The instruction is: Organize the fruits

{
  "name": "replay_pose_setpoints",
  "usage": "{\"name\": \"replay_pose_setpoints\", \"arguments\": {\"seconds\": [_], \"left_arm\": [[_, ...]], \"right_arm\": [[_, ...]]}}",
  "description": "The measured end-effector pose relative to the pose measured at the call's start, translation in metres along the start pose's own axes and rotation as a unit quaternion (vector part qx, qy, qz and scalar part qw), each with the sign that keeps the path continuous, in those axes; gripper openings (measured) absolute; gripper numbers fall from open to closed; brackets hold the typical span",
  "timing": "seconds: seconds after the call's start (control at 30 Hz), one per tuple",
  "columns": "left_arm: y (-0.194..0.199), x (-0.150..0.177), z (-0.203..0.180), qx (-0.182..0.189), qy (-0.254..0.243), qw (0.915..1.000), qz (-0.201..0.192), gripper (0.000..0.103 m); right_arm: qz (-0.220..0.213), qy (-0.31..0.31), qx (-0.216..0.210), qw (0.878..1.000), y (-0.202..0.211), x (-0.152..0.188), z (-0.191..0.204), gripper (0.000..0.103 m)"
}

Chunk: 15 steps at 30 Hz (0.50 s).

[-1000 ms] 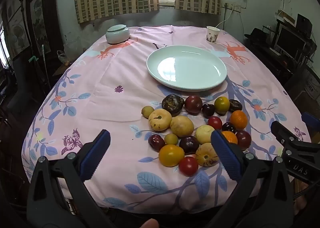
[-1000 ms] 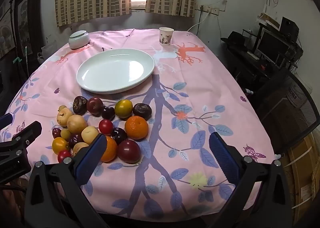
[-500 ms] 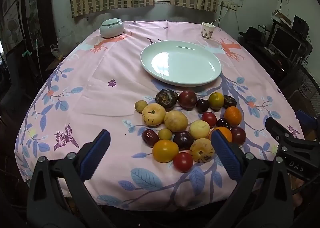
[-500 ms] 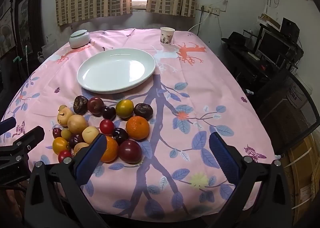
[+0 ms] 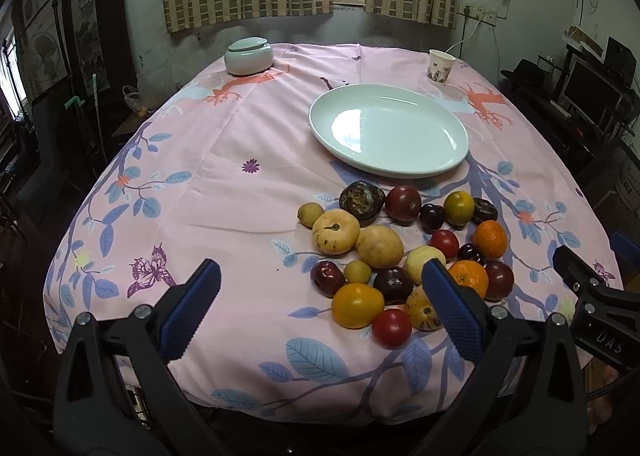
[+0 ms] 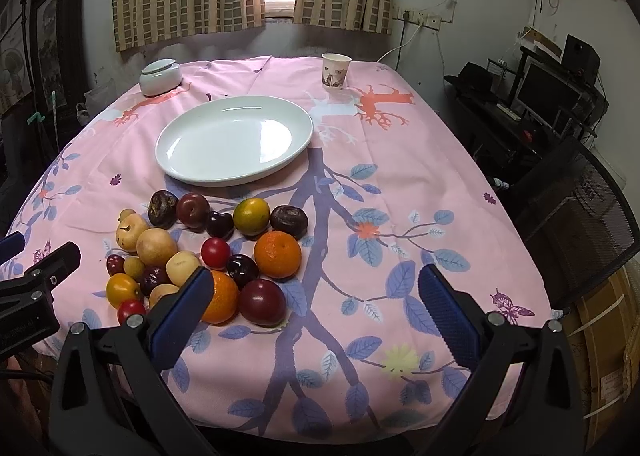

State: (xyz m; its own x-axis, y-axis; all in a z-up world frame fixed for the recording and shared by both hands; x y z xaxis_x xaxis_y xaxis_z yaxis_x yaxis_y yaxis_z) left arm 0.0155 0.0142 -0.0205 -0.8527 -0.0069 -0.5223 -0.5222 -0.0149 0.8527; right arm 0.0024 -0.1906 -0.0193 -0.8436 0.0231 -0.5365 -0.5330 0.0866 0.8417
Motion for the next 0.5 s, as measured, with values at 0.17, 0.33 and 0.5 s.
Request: {"name": "replay_pose_setpoints", "arguments": {"seconds": [0.17, 0.33, 0.5], "left_arm": [[0.0023, 0.0002, -0.0011, 0.005, -0.004, 1.0, -0.004, 0.101], [0.003, 0.0, -0.0016, 0.005, -0.004, 1.0, -0.004, 0.101], [0.0029, 0.0001, -0.0018, 0.005, -0.004, 1.0, -0.004, 0.101]], "right_arm": [[0.005, -0.011, -0.043, 0.999, 0.0001, 0.0005, -0.0017, 0.102], [-0.007, 0.003, -0.035, 0.999, 0.0054, 0.0021, 0.0037, 0.102], [-0.003, 0.003, -0.039, 0.999, 0.0042, 0.0008, 0.0032, 0.102]]}}
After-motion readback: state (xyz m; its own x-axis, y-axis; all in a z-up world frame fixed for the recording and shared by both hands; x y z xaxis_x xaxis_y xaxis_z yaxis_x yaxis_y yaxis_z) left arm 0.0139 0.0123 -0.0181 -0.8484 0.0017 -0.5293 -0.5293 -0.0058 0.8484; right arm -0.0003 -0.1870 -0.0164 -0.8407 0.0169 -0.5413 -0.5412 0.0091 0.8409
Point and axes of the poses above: each gripper's, at about its wrist camera, not at the fingertips, and y roughly against the way its jaws point, z to its left, x to its underside, the point moved 2 cm from there along -y, roughly the way its jaws point, and after that the axes turned 12 degrees about z, right-handed, at the moved point
